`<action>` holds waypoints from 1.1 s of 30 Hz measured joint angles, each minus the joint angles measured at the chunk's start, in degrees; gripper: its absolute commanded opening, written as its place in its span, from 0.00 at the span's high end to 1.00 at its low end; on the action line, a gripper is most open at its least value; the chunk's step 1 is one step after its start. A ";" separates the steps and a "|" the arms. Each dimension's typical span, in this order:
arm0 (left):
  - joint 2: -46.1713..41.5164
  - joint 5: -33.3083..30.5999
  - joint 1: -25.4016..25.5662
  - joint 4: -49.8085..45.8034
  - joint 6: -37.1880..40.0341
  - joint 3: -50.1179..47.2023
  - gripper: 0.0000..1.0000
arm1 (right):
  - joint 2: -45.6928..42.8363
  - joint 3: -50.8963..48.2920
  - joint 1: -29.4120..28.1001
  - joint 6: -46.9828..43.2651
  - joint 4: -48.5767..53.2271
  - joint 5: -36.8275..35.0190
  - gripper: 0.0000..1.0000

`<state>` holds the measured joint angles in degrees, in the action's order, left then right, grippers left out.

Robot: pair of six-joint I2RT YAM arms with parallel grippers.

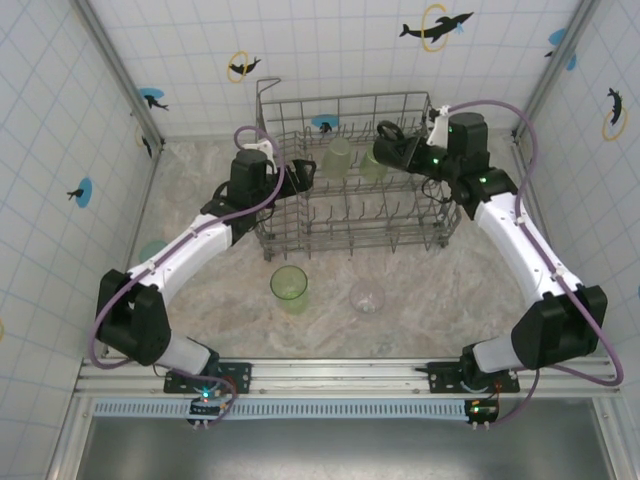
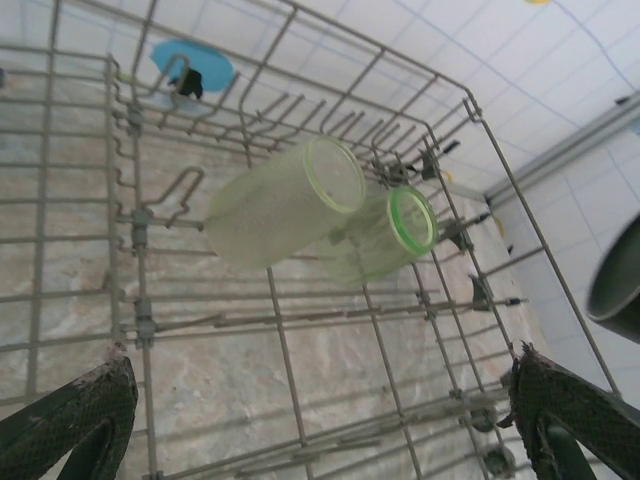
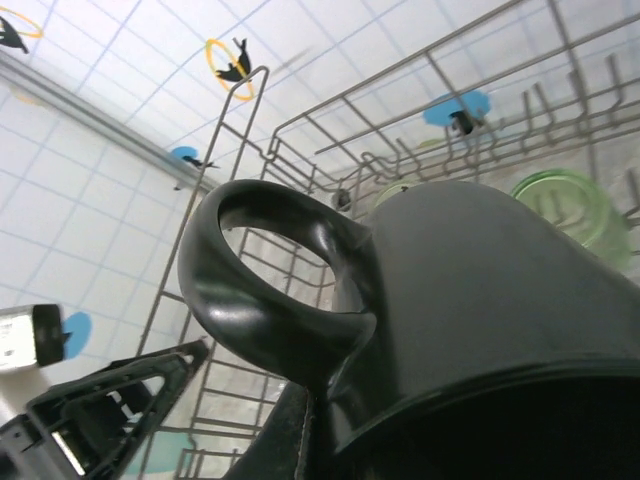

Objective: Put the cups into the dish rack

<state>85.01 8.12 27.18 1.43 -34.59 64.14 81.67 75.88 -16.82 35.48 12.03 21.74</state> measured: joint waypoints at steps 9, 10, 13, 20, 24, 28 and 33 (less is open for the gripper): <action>1.81 11.63 -4.09 4.28 -1.05 0.42 0.02 | 1.70 -10.19 0.07 9.20 -18.29 10.29 1.00; 1.95 12.46 -4.52 5.07 -1.57 0.42 0.02 | 2.01 -11.06 0.07 10.10 -20.76 11.41 1.00; 2.73 14.91 -5.57 7.43 -3.15 0.42 0.02 | 2.78 -13.73 0.22 12.85 -27.93 14.64 1.00; 5.29 19.65 -6.49 10.08 -9.22 0.42 0.02 | 6.43 -17.70 0.72 20.11 -44.72 21.70 1.00; 6.43 21.29 -6.75 10.82 -13.11 0.57 0.02 | 7.98 -17.81 0.76 22.36 -51.78 24.90 1.00; 6.91 22.29 -6.95 12.35 -18.58 0.68 0.02 | 8.96 -17.81 0.74 23.28 -57.64 27.76 1.00; 6.95 23.89 -6.99 16.74 -26.23 0.68 0.02 | 10.58 -17.81 0.33 24.50 -62.25 29.92 1.00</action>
<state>91.96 32.01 20.18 18.17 -60.82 64.82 92.25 58.06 -16.49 59.99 -50.22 51.66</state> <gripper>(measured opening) 0.975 0.116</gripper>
